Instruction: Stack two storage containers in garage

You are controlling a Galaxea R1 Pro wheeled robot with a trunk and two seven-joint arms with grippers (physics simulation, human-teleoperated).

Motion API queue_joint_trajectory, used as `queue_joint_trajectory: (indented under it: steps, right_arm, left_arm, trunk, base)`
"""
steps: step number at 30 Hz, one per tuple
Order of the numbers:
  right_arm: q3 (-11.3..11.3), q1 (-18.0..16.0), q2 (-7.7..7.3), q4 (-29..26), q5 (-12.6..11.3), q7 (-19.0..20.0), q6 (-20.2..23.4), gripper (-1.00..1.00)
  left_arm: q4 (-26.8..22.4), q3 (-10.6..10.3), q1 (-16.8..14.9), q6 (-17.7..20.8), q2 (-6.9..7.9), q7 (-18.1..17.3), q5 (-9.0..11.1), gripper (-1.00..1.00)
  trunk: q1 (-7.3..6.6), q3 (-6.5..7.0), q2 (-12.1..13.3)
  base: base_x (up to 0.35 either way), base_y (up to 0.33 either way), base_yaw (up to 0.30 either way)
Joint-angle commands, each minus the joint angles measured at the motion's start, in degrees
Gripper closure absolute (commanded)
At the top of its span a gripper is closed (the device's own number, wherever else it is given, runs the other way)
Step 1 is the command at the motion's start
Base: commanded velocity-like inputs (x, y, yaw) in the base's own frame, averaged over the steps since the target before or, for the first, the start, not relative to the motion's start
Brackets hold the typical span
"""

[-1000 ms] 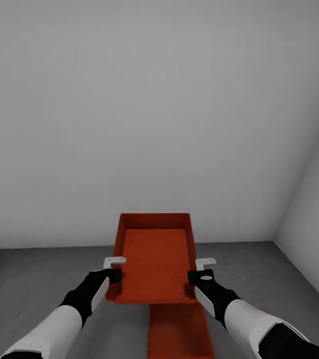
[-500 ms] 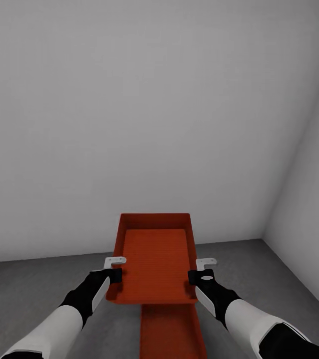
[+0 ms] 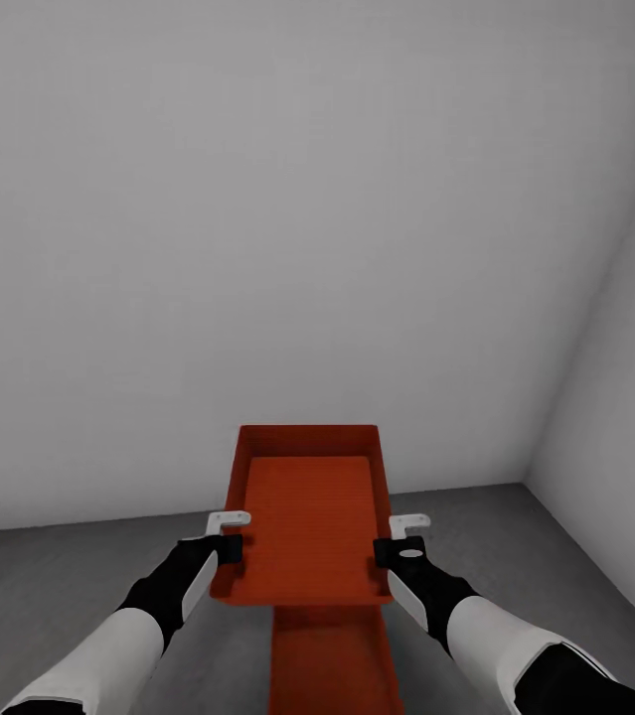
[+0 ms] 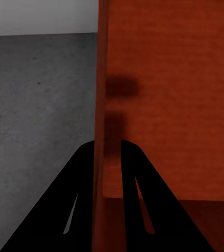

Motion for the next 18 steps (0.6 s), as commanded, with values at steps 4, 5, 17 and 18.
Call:
queue_joint_trajectory:
  steps: [4, 5, 17, 18]
  right_arm:
    - [-0.3, 0.0, 0.05, 0.1, -0.6, -5.4, 0.3, 1.00]
    - [-0.3, 0.0, 0.05, 0.1, -0.6, -5.4, 0.3, 1.00]
    - [-0.3, 0.0, 0.05, 0.1, -0.6, -5.4, 0.3, 1.00]
    - [-0.3, 0.0, 0.05, 0.1, -0.6, -5.4, 0.3, 1.00]
  left_arm:
    - [-1.0, 1.0, -0.1, 0.4, -0.35, 1.6, -1.5, 1.00]
    - [-1.0, 1.0, -0.1, 0.3, -0.35, 1.6, -1.4, 1.00]
    - [-1.4, 1.0, -0.1, 0.0, -0.44, 1.7, -1.4, 1.00]
    - [-1.4, 1.0, -0.1, 0.0, -0.44, 1.7, -1.4, 1.00]
  trunk:
    - [0.06, -0.13, -0.1]
    - [0.06, -0.13, -0.1]
    - [0.06, -0.13, -0.1]
    - [0.06, -0.13, -0.1]
  base:
    - [0.233, -0.103, 0.000]
    - [0.233, -0.105, 0.000]
    - [0.049, -0.039, 0.000]
    - [0.001, -0.188, 0.000]
